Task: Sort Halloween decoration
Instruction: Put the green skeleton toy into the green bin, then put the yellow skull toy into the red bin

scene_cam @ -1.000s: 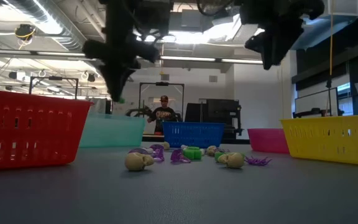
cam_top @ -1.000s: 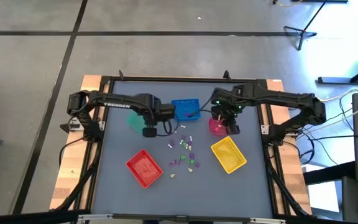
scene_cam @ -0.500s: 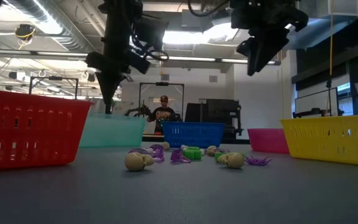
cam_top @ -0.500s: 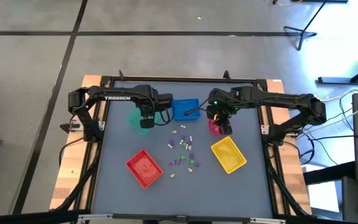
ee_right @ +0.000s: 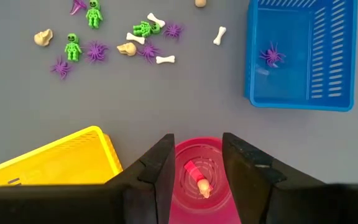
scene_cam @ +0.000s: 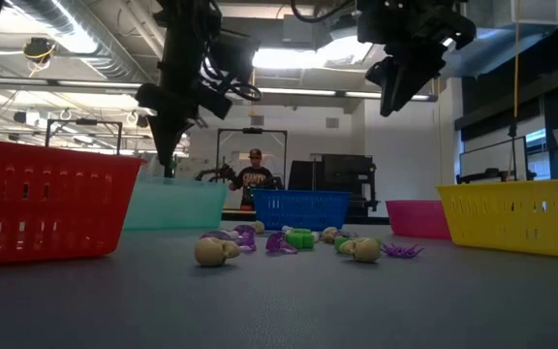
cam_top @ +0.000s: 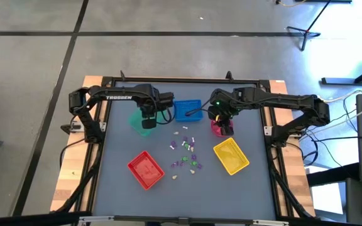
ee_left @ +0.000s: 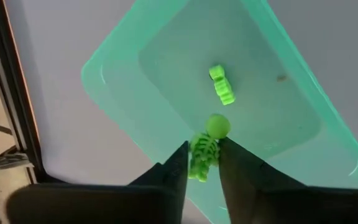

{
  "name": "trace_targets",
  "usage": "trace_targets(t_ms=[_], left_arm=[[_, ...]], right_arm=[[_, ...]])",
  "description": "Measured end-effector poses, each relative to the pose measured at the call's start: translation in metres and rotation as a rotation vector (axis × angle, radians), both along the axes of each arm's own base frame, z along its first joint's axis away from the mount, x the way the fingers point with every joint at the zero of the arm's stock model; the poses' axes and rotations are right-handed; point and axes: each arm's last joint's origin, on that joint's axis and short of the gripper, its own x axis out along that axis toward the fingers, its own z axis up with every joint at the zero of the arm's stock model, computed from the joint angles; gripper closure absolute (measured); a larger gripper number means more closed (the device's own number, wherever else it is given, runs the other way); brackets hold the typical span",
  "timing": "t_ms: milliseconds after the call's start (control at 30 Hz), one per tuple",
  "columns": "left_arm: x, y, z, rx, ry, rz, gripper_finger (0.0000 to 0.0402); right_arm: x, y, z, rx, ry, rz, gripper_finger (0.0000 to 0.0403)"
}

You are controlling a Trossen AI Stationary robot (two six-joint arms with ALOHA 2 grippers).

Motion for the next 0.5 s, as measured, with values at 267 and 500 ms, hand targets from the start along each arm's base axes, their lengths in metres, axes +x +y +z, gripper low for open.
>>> trace_targets(t_ms=[267, 500], left_arm=[[0.0007, 0.0001, 0.0000, 0.007, -0.015, 0.033, 0.0243], [0.0023, 0.0005, -0.0001, 0.019, -0.049, 0.102, 0.0233]], right_arm=[[0.0000, 0.0000, 0.0000, 0.000, 0.000, 0.000, 0.0271], [0.0000, 0.0000, 0.0001, 0.000, 0.000, 0.000, 0.0271]])
